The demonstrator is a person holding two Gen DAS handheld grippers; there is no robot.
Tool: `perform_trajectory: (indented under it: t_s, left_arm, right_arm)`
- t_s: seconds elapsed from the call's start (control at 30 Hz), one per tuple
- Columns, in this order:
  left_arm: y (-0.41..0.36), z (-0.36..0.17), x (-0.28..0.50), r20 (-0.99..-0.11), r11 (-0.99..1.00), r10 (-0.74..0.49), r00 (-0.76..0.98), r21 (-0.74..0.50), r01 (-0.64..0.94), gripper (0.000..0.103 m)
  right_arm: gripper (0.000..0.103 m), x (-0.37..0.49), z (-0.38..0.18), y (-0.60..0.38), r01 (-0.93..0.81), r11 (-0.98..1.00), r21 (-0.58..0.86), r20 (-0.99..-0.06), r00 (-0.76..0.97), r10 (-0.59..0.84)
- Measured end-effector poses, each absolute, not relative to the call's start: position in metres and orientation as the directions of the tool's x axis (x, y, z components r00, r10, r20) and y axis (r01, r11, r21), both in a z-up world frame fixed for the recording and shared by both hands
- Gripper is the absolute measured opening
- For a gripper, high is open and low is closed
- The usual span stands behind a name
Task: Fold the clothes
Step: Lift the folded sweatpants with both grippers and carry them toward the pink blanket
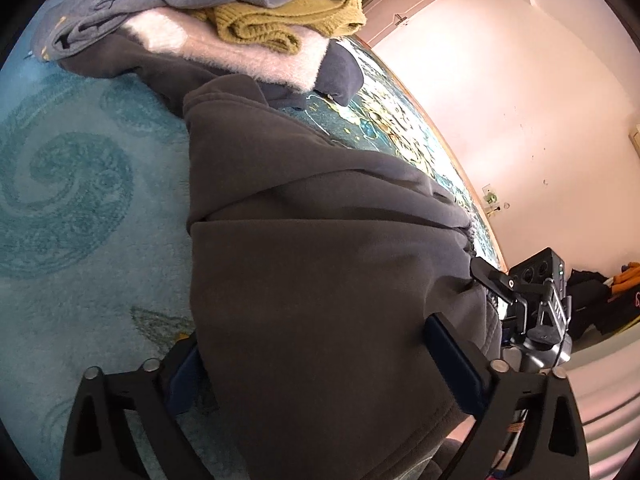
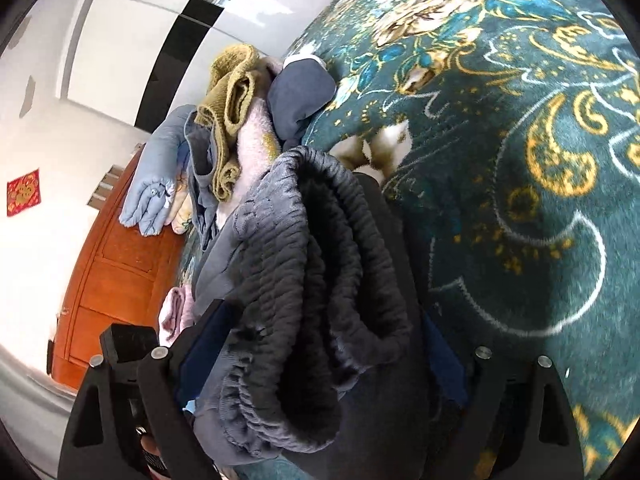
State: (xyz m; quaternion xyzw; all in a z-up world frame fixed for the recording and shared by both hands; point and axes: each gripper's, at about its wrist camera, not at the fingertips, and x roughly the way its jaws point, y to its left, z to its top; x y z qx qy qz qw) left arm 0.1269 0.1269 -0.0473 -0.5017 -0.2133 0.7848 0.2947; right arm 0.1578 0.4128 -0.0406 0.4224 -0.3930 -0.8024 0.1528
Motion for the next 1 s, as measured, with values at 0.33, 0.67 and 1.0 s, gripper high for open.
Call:
perform_trajectory:
  t_s: [0.33, 0.67, 1.0]
  left_arm:
    - [0.103, -0.035, 0.145, -0.636, -0.720, 0.692, -0.342, -0.644, -0.260, 0.073]
    - [0.001, -0.003, 0.155, -0.572, -0.706, 0.693, -0.439, -0.662, -0.250, 0.072]
    - [-0.204, 0.076, 0.147, -0.525, -0.812, 0.508, -0.682, -0.556, -0.176, 0.072]
  right_arm:
    - [0.063, 0.182, -0.004, 0.387, -0.073, -0.726, 0.684, -0.597, -0.627, -0.499]
    - [0.062, 0.155, 0.044, 0.287, 0.077, -0.783, 0.617, -0.606, -0.588, -0.536]
    - [0.062, 0.056, 0.087, 0.087, 0.368, -0.667, 0.648, -0.517, -0.430, -0.740]
